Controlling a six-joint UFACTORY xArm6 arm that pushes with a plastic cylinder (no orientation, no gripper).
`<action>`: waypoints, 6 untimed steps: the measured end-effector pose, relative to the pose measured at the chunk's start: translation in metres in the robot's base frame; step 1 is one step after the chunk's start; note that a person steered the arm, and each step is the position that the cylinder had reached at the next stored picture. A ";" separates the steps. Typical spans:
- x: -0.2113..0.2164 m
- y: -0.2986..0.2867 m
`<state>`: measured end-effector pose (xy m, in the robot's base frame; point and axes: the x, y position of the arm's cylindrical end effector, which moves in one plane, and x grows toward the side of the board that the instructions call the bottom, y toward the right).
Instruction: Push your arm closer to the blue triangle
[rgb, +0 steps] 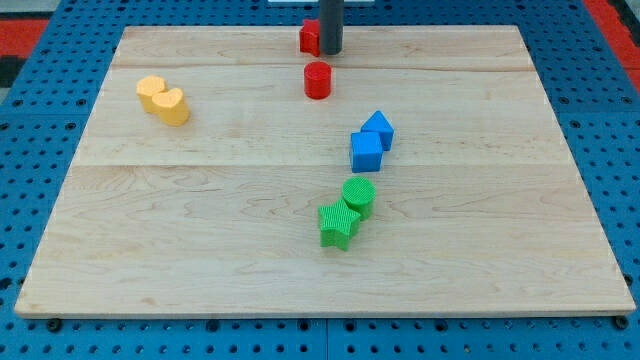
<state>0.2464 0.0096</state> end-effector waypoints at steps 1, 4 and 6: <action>0.028 -0.006; 0.101 0.022; 0.108 0.047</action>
